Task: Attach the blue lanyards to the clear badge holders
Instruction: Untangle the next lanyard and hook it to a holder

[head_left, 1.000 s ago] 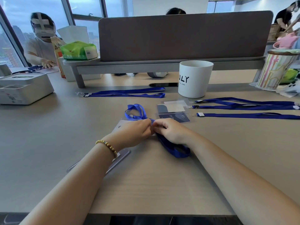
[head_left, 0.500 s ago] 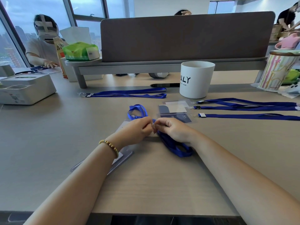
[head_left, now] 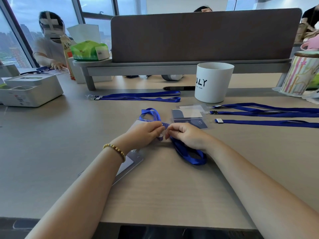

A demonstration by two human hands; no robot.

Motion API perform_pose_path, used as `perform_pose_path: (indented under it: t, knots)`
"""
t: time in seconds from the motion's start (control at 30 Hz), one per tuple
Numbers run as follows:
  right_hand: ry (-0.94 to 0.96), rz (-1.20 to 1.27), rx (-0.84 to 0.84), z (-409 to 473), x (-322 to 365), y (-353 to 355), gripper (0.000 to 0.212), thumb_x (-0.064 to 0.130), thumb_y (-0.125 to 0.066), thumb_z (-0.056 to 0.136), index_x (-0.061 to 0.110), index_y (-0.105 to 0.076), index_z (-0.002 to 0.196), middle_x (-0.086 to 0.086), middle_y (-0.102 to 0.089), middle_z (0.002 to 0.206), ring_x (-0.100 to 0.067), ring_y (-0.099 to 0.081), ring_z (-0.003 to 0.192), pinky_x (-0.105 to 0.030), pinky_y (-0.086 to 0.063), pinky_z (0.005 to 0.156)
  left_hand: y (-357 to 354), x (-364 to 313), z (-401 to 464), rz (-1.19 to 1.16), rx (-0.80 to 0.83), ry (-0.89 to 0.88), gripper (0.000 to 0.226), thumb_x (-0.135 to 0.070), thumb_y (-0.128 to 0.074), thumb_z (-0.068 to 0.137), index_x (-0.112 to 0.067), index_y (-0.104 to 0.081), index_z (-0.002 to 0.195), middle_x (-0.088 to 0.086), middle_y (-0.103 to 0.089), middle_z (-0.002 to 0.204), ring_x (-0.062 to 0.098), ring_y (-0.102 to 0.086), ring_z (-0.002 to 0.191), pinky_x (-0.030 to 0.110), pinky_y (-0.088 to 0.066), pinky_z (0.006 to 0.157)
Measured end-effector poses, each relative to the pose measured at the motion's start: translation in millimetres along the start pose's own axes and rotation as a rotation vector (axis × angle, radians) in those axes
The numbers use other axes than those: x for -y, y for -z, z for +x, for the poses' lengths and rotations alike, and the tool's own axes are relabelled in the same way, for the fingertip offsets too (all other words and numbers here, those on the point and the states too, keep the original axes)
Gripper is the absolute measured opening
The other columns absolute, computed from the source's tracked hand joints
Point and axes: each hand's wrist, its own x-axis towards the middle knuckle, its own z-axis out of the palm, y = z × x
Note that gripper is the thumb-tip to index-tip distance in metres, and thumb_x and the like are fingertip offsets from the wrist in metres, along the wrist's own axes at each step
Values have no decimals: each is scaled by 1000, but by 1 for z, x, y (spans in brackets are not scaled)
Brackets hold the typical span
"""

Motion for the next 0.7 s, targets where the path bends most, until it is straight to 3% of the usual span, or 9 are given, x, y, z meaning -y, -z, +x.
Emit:
perform_pose_path:
  t: [0.1,0.2,0.27,0.33,0.43,0.5,0.57,0.7]
  knots:
    - [-52,71,10,-2,3,3,25,21,-44,99,23,-61,81,15,-56,74,15,-51,57,0,-35,51,-1,-2,-1,-67,-26,10,18,-34,-39,96,-22,-47,106,-3,-53,94,18,-45,93,30,-38,87]
    - [-101,98,51,-5,5,6,27,23,-43,99,24,-61,78,7,-51,70,3,-43,42,-5,-30,40,-1,1,-2,76,-29,4,46,-52,-37,92,-37,-35,135,-5,-37,141,19,-26,131,37,-19,112]
    - [-129,92,66,-5,7,7,28,22,-43,98,23,-60,77,0,-49,71,-1,-37,42,-8,-28,38,1,3,-5,96,38,-35,52,-56,-42,88,-40,-33,137,-8,-30,148,17,-17,139,38,-13,116]
    - [-165,88,47,-4,9,7,29,21,-43,97,22,-59,74,-9,-46,75,-6,-36,48,-11,-28,39,3,4,-7,47,125,-55,57,-49,-51,87,-40,-29,139,-7,-32,147,17,-21,138,40,-16,116]
    - [-174,83,4,-3,11,5,32,28,-45,97,22,-59,68,-11,-43,74,-11,-35,53,-18,-30,45,5,4,-6,66,184,-53,53,-34,-41,95,-37,-21,144,-9,-22,153,19,-18,141,45,-17,116]
    - [-182,83,-28,-1,13,3,33,30,-46,97,21,-58,67,-11,-42,70,-12,-34,51,-20,-30,46,4,0,-7,116,145,-83,47,-24,-36,97,-30,-29,143,-3,-34,148,23,-32,134,45,-27,111]
    - [-211,114,-71,2,16,-1,35,26,-44,97,20,-58,65,-8,-41,65,-12,-33,47,-19,-29,43,4,-8,-8,176,72,-84,40,-17,-34,96,-20,-39,136,7,-51,129,27,-50,114,45,-40,99]
    - [-284,73,-135,9,22,-8,35,21,-45,93,20,-59,61,0,-51,60,-12,-39,47,-20,-32,45,5,-18,-4,328,-66,-22,54,-10,-37,97,-20,-17,146,9,-55,114,22,-56,94,27,-45,86]
